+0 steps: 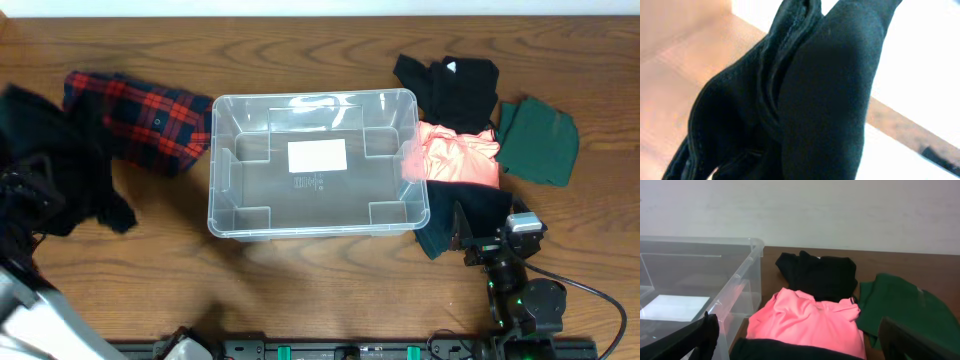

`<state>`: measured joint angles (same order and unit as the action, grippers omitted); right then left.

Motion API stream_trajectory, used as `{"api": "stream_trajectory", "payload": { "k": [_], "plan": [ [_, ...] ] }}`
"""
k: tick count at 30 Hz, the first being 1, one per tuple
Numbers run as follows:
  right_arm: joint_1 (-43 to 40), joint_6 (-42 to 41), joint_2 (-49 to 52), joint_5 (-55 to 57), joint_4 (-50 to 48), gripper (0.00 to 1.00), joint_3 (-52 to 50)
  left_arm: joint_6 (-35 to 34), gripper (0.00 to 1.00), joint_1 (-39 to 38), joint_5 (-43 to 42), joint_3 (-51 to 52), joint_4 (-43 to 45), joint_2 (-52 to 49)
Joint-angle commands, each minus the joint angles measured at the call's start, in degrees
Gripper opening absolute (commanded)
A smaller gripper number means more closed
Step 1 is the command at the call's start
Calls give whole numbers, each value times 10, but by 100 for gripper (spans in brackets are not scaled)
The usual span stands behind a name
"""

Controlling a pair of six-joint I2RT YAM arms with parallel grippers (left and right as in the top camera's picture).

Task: Pack container
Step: 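Lift the black garment and drop it into the clear bin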

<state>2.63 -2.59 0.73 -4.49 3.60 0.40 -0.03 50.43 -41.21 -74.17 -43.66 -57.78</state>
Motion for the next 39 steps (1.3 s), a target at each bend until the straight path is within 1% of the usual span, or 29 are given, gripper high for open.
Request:
{"api": "stream_trajectory", "payload": {
  "k": [1,3,4,6,9,14,19,21,25,27,29,30,31,34,37,39],
  "plan": [
    [-3,-7,-1,-1,2,99,-1,-84,6,-37,-137,-9,31,30],
    [-3,-7,-1,-1,2,99,-1,-131,6,-65,-203,-9,59,32],
    [-3,-7,-1,-1,2,99,-1,-151,6,-79,-221,-9,70,31],
    [-3,-7,-1,-1,2,99,-1,-178,6,-114,-228,-9,86,28],
    [-3,-7,-1,-1,2,99,-1,-192,6,-179,-217,-9,104,24],
    [-3,-7,-1,-1,2,99,-1,-228,6,-315,-107,-5,106,6],
    [-3,-7,-1,-1,2,99,-1,-275,6,-445,-16,0,145,-38],
    [-3,-7,-1,-1,2,99,-1,-301,6,-492,20,0,158,-60],
    [-3,-7,-1,-1,2,99,-1,-374,6,-592,102,1,161,-111],
    [-3,-7,-1,-1,2,99,-1,-382,6,-630,133,1,159,-137],
    [-3,-7,-1,-1,2,99,-1,-388,6,-658,184,2,148,-162],
    [-3,-7,-1,-1,2,99,-1,-402,6,-671,214,5,147,-177],
    [-3,-7,-1,-1,2,99,-1,-410,6,-679,227,9,151,-189],
    [-3,-7,-1,-1,2,99,-1,-421,6,-695,229,17,170,-228],
    [-3,-7,-1,-1,2,99,-1,-450,6,-706,228,17,167,-261],
    [-3,-7,-1,-1,2,99,-1,-453,6,-712,229,17,163,-275]
  ]
}}
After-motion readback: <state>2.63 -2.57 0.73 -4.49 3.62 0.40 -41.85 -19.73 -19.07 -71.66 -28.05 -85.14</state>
